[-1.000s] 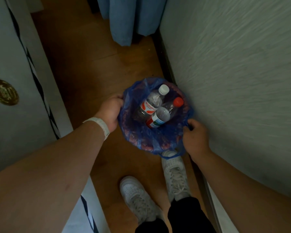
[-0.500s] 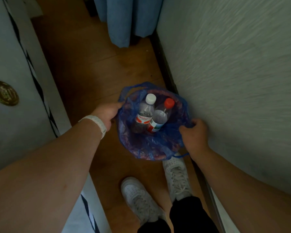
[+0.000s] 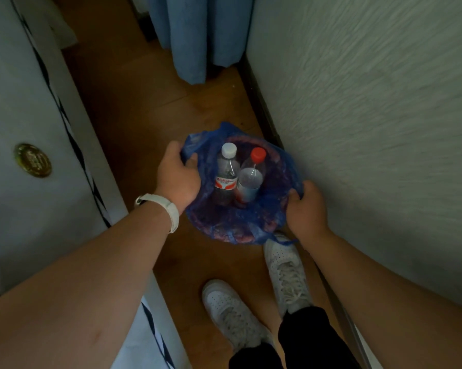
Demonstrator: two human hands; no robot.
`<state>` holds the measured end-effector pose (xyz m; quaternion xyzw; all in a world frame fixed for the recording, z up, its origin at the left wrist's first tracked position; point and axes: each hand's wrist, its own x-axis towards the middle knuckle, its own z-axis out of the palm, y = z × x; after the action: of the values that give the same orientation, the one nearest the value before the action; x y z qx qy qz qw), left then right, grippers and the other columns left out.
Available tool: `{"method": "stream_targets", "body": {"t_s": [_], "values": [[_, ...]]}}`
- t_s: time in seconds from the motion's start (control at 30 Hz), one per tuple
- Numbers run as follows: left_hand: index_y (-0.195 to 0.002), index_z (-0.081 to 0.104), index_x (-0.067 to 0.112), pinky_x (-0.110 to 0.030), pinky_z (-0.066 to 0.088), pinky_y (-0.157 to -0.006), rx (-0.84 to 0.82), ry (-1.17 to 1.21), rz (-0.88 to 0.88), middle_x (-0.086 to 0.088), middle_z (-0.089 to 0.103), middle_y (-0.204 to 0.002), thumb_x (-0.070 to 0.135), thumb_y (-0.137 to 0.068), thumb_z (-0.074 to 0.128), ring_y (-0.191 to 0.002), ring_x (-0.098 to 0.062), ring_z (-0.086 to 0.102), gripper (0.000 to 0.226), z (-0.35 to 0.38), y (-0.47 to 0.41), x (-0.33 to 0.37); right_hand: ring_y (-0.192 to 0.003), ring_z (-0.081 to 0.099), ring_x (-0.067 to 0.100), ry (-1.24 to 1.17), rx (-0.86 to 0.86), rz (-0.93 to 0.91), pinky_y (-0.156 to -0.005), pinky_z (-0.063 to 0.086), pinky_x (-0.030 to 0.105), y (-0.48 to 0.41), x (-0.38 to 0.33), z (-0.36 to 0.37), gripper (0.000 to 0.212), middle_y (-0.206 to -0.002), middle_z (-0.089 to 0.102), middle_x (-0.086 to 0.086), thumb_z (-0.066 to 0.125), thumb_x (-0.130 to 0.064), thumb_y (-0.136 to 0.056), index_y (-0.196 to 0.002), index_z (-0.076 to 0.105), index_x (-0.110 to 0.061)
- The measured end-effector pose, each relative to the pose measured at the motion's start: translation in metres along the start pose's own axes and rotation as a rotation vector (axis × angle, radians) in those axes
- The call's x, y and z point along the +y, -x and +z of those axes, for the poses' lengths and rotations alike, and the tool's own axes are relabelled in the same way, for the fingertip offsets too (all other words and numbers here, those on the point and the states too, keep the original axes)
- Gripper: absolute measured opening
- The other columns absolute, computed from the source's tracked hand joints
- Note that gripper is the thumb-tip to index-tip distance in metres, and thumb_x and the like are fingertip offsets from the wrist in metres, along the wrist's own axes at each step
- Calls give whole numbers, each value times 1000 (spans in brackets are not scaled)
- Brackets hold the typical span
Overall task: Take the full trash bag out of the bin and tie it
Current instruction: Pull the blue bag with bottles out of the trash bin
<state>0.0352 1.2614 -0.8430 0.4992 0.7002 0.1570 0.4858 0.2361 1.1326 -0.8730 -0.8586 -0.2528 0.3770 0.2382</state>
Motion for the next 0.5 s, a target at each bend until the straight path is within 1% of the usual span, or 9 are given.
{"method": "stream_targets", "body": {"t_s": [0.1, 0.17, 0.23, 0.27, 0.3, 0.37, 0.43, 0.5], "values": [[-104, 51, 14, -41, 50, -77, -74, -2, -27, -10, 63, -97, 18, -97, 45, -89, -25, 62, 11, -3, 10, 6, -86, 63, 26, -144, -74, 89, -76, 52, 37, 2, -14, 0, 18, -88, 65, 9, 49, -22, -97, -92, 61, -9], [-102, 52, 19, -43, 52, -83, -89, 35, -51, -7, 63, -99, 18, -97, 46, -91, -22, 63, 8, -7, 14, 10, -83, 65, 27, -189, -123, 89, -72, 53, 38, 3, -23, 0, 18, -87, 66, 11, 53, -24, -95, -90, 62, -10], [-100, 51, 25, -45, 53, -86, -86, 85, -54, -2, 64, -98, 16, -96, 50, -92, -19, 64, 10, -10, 16, 15, -83, 66, 25, -194, -193, 54, -74, 55, 42, 6, -32, 2, 10, -89, 68, 9, 60, -22, -91, -92, 62, -12], [-101, 51, 26, -44, 54, -85, -91, 104, -52, 0, 64, -98, 15, -95, 52, -92, -18, 65, 12, -10, 16, 18, -84, 66, 21, -174, -234, 35, -76, 56, 42, 6, -34, 3, 6, -90, 67, 4, 62, -18, -89, -95, 61, -16], [-103, 51, 25, -41, 55, -84, -96, 116, -46, 1, 64, -97, 14, -94, 54, -92, -18, 65, 15, -10, 17, 19, -85, 65, 16, -154, -272, 0, -79, 57, 41, 6, -34, 4, 11, -91, 66, 0, 63, -14, -87, -97, 60, -20], [-105, 51, 22, -35, 55, -80, -105, 99, -23, 4, 64, -96, 12, -90, 61, -91, -16, 65, 20, -10, 18, 22, -88, 63, 14, -75, -304, -115, -83, 56, 43, 6, -30, 7, 26, -95, 63, 1, 65, -11, -81, -102, 57, -26], [-106, 52, 23, -31, 54, -78, -101, 85, -9, 7, 63, -97, 11, -85, 68, -90, -11, 64, 29, -10, 18, 21, -95, 62, 17, 11, -292, -187, -85, 55, 45, 7, -21, 9, 42, -106, 60, 5, 68, -23, -74, -112, 53, -36], [-107, 51, 23, -27, 51, -75, -104, 61, -16, 8, 62, -97, 8, -80, 72, -88, -8, 61, 37, -11, 16, 17, -98, 63, 19, 5, -305, -173, -82, 57, 44, 3, 3, 13, 51, -110, 60, 6, 73, -37, -69, -115, 52, -36]]}}
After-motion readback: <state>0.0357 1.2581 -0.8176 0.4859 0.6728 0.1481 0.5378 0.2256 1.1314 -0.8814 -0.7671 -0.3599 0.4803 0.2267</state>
